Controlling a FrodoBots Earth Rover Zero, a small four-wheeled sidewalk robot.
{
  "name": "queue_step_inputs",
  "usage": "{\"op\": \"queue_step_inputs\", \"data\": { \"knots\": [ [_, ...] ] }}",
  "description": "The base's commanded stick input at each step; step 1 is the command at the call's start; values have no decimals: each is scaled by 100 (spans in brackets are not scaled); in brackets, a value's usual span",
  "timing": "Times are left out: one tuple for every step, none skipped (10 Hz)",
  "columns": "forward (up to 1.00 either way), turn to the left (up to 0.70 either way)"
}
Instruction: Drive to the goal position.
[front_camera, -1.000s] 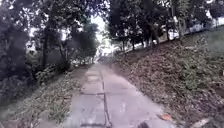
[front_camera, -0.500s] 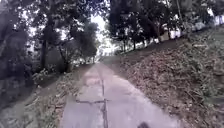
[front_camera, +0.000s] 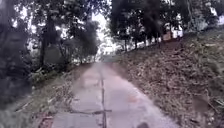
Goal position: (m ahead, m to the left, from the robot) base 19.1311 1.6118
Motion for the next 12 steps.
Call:
{"op": "queue_step_inputs", "data": {
  "knots": [
    [70, 1],
    [70, 1],
    [70, 1],
    [70, 1],
    [70, 1],
    [70, 1],
    [70, 1],
    [70, 1],
    [70, 1],
    [70, 1],
    [70, 1],
    [70, 1]
  ]
}}
